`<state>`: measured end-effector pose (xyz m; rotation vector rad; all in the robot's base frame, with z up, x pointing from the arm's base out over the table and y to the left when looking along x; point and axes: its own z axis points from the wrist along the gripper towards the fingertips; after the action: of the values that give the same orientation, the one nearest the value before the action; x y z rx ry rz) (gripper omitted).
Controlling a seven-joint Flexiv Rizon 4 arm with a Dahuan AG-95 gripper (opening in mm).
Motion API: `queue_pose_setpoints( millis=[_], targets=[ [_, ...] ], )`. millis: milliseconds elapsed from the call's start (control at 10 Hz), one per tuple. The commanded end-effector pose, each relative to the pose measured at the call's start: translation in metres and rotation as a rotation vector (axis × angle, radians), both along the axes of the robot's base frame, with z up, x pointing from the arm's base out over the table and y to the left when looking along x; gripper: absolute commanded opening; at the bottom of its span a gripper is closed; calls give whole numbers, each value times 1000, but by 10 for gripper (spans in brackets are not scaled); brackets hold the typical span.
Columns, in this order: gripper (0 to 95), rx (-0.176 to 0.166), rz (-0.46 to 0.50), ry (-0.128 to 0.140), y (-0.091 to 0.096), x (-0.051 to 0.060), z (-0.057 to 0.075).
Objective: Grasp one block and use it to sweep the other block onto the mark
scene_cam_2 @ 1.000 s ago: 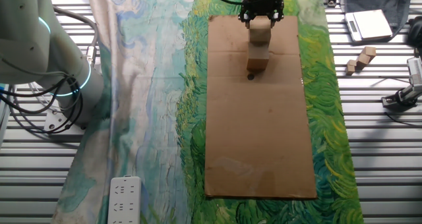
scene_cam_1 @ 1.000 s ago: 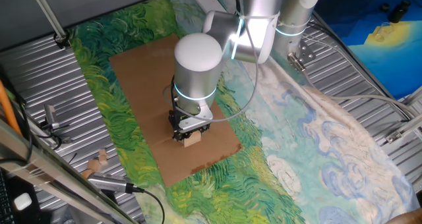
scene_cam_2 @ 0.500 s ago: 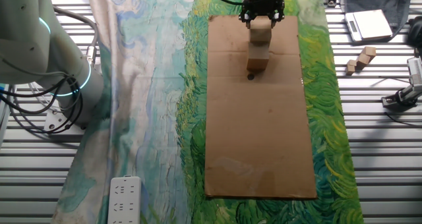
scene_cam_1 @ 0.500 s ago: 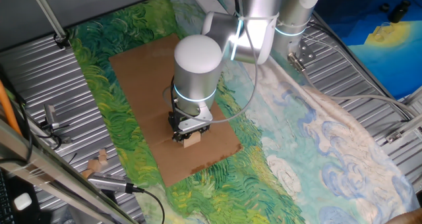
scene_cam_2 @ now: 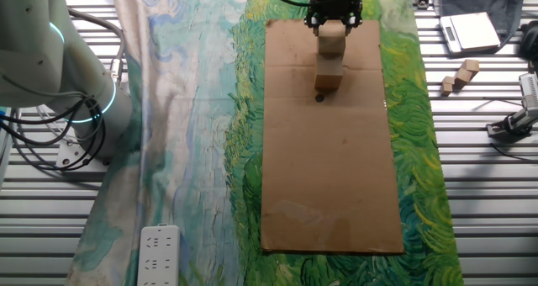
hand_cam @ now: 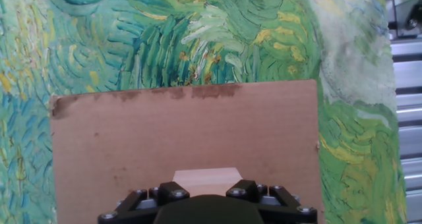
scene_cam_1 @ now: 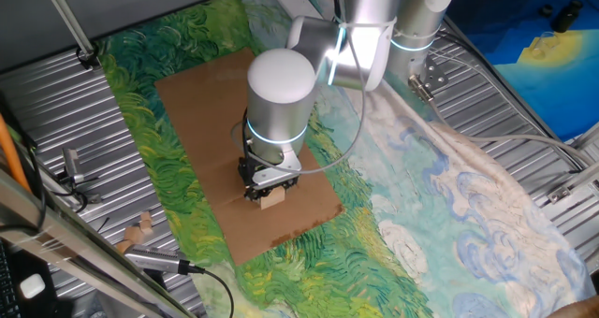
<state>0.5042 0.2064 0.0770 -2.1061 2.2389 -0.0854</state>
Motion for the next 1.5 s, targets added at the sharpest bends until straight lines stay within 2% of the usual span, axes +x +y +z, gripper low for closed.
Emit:
queue_pose_setpoints(
  millis=[100,700,1500],
  targets=[
    [0,-3,-9,-1,0,0,0],
    [0,6,-34,3,0,0,0],
    [0,5,-122,4,0,0,0]
  ],
)
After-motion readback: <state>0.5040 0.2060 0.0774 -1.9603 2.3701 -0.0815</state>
